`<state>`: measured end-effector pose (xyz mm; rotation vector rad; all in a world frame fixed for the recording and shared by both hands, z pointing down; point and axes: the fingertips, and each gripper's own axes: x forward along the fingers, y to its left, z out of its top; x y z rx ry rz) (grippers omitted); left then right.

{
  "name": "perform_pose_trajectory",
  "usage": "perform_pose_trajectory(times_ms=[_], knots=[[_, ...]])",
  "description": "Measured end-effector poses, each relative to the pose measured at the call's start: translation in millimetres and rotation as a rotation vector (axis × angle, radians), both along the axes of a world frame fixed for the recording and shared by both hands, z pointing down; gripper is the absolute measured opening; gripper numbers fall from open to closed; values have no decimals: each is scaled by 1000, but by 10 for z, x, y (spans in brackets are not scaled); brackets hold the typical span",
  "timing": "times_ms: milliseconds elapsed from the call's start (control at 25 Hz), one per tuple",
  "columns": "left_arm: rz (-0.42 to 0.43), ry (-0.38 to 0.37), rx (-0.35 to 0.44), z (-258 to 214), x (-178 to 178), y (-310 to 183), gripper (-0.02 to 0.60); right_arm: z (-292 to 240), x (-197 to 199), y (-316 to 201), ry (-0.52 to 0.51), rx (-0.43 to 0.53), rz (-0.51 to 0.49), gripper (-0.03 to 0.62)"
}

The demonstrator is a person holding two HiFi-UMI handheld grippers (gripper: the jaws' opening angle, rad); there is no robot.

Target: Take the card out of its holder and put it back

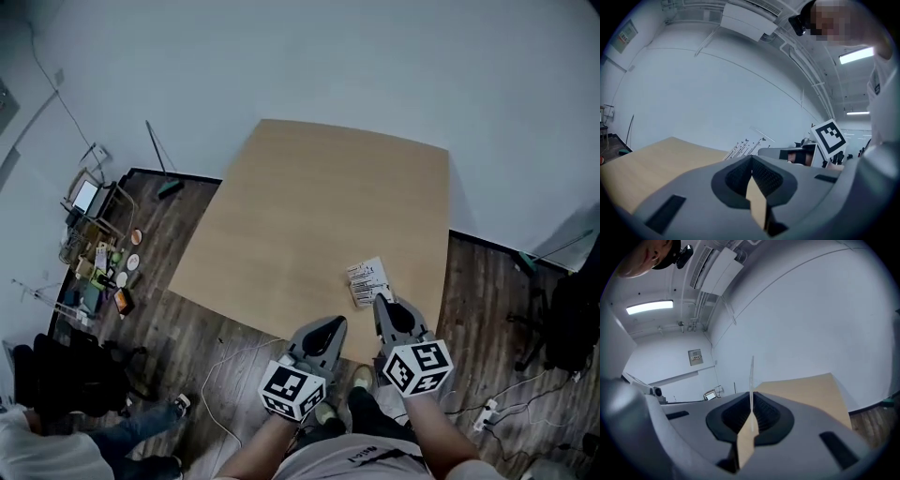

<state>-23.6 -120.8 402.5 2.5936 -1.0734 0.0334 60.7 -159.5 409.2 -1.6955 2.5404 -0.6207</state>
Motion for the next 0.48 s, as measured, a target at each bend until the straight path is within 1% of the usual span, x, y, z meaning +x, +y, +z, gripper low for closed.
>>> perform_pose_trajectory(times_ms=[120, 480], knots=[[4, 34, 3, -158, -38, 48, 12, -188, -29, 85, -7, 29, 1, 26], [37, 17, 53, -445, -68, 280, 12, -507, -113, 371, -27, 65, -2, 25]])
